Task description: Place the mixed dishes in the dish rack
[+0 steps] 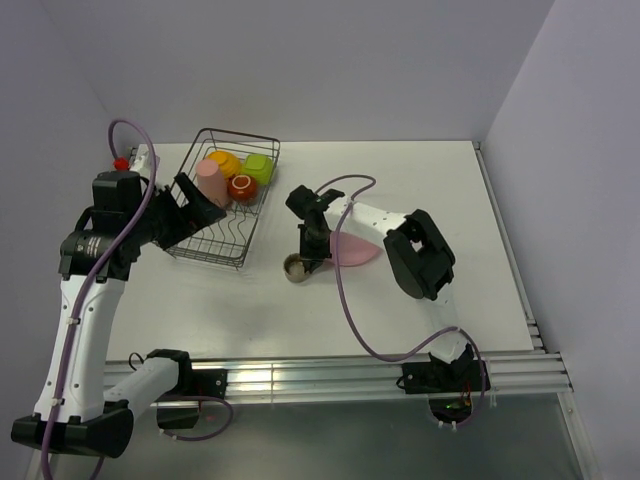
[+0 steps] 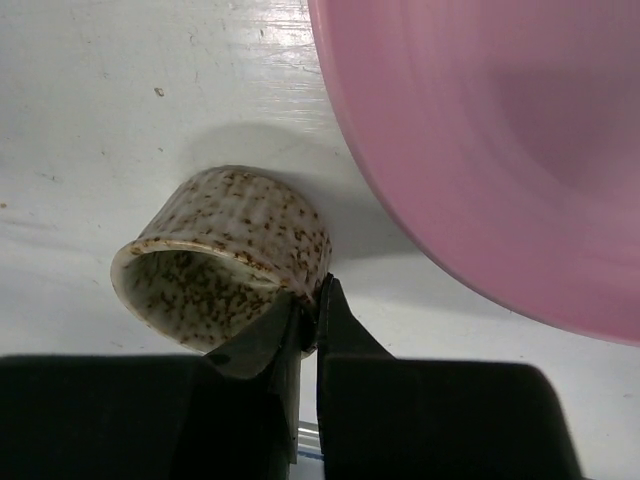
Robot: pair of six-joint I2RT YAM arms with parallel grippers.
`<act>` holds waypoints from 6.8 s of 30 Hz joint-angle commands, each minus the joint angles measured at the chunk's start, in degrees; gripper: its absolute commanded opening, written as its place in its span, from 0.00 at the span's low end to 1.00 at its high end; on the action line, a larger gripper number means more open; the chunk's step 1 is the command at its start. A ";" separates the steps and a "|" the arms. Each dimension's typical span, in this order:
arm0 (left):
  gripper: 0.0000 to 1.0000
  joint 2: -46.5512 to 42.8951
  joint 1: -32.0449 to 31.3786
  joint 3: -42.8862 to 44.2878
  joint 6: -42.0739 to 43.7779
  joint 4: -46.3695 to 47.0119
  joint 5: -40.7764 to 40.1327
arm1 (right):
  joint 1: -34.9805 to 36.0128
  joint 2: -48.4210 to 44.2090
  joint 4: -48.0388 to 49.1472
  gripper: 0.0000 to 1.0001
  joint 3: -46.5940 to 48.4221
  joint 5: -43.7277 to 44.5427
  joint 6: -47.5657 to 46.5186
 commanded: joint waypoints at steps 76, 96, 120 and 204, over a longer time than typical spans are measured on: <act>0.77 -4.96 -17.71 -20.06 -17.67 60.19 31.29 | -3.15 -34.46 117.44 0.00 -39.97 -52.45 88.90; 0.00 -2.76 -17.80 -17.43 -14.69 55.63 33.05 | -3.68 -37.62 86.91 0.00 -30.49 -52.10 65.98; 0.94 -3.03 -17.71 -16.37 -11.96 49.90 33.14 | -3.76 -39.47 74.27 0.00 -25.20 -49.55 55.67; 0.00 11.55 -0.04 0.86 -19.94 6.66 -10.97 | -23.72 -50.45 10.73 0.83 -24.32 -35.31 13.75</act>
